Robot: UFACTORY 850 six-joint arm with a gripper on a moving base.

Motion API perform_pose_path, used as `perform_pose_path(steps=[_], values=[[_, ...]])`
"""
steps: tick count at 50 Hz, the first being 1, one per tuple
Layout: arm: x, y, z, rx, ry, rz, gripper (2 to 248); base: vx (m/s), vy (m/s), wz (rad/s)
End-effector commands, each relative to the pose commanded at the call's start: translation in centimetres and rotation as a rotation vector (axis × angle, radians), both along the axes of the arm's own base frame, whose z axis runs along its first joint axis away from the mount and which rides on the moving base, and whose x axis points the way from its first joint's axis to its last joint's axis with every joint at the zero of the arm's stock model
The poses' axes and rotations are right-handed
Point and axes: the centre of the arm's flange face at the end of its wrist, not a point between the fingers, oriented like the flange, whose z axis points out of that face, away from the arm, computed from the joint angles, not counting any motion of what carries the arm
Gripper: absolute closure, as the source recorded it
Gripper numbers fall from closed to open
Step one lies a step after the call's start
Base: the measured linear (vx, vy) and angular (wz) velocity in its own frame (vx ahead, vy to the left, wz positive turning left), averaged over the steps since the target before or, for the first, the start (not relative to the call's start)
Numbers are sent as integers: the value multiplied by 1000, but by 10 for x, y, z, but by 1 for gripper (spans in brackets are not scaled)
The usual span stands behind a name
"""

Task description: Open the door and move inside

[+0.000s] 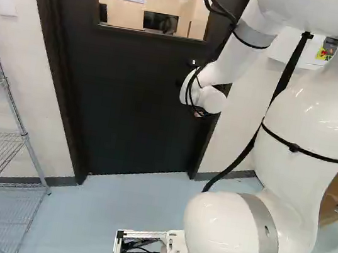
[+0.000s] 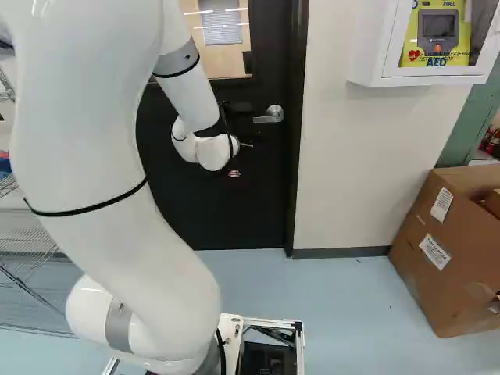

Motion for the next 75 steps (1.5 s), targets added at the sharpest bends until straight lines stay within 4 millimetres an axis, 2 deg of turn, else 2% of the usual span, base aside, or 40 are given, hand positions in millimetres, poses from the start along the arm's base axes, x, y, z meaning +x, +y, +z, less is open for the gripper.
perform_pose_path(steps=[42,54,75], values=[[-1,0,44,-3,-95,0,3,0,0,0],[8,0,55,-4,-119,1,3,0,0,0],[33,-3,56,-4,-125,-3,3,0,0,0]])
